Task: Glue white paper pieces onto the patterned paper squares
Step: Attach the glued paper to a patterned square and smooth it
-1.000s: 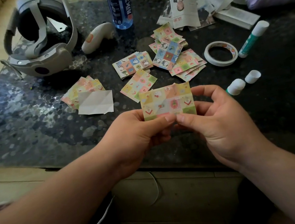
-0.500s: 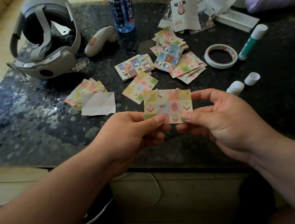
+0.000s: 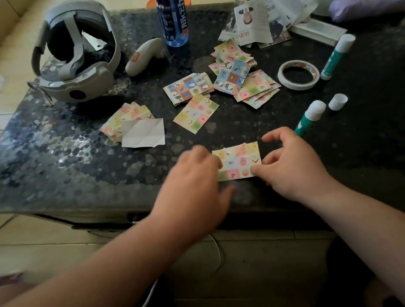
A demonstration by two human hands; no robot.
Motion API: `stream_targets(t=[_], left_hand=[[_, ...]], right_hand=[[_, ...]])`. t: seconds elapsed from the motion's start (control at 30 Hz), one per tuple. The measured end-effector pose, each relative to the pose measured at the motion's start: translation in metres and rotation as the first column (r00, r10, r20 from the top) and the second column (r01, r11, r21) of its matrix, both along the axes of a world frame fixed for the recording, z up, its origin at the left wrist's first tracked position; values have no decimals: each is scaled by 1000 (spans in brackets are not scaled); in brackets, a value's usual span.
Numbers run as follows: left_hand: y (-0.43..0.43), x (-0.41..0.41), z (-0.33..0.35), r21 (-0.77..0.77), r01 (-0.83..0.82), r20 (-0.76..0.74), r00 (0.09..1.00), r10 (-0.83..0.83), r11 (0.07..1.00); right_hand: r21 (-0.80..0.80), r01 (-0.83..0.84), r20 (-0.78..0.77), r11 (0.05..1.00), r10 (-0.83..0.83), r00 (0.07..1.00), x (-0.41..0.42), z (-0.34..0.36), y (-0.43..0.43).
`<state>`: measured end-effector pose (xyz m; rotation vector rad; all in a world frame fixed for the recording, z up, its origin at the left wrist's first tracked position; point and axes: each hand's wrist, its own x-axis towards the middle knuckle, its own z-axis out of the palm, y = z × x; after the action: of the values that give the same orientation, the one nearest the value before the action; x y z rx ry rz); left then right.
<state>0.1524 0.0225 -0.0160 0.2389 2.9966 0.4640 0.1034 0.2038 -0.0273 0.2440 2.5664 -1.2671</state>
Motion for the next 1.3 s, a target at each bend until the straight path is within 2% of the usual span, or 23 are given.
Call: stream_targets(t=[0.07, 0.13, 0.23, 0.3, 0.37, 0.43, 0.5, 0.6, 0.67, 0.77, 0.87, 0.93, 1.03, 1.13, 1.3], left_hand=[[14, 18, -6, -85, 186, 96, 979, -178, 979], [24, 31, -15, -166, 289, 206, 945, -253, 943], [27, 34, -25, -208, 311, 214, 940, -267, 928], [27, 31, -24, -198, 316, 220, 937, -272, 928], [26, 29, -23, -187, 328, 240, 930, -280, 926], [23, 28, -24, -195, 340, 251, 924, -288, 920], [22, 27, -26, -219, 351, 256, 921, -294, 910], [25, 27, -24, -212, 339, 263, 923, -281, 916], [27, 29, -21, -206, 330, 276, 923, -269, 921], [28, 25, -19, -206, 319, 269, 927, -260, 925], [26, 12, -18, -166, 293, 156, 950, -269, 941], [27, 8, -16, -184, 305, 133, 950, -283, 935], [30, 15, -15, -237, 339, 182, 936, -301, 910], [31, 24, -14, -218, 346, 208, 930, -303, 913], [29, 24, -16, -200, 309, 180, 944, -275, 930]], right_hand=[[42, -23, -13, 999, 23, 1000, 1, -1, 2], [84, -44, -32, 995, 47, 998, 2, -3, 2], [153, -68, -34, 986, 74, 997, 4, 1, 0], [257, -118, -27, 959, 129, 991, 6, 6, 0], [451, -192, -68, 872, 248, 966, 10, 12, 1], [598, -257, -137, 759, 412, 901, 18, 17, -1], [649, -394, -66, 650, 565, 823, 28, 20, -6], [591, -601, 152, 538, 657, 738, 46, 13, -10], [560, -661, 210, 500, 686, 697, 54, 8, -10], [508, -664, 176, 548, 689, 703, 55, 8, -7], [451, -666, 132, 594, 693, 708, 50, 12, -8], [473, -671, 121, 571, 712, 692, 45, 11, -11], [538, -666, 156, 517, 715, 681, 41, 8, -14], [559, -685, 206, 468, 721, 661, 47, 13, -17], [522, -690, 219, 501, 703, 676, 49, 18, -16]])
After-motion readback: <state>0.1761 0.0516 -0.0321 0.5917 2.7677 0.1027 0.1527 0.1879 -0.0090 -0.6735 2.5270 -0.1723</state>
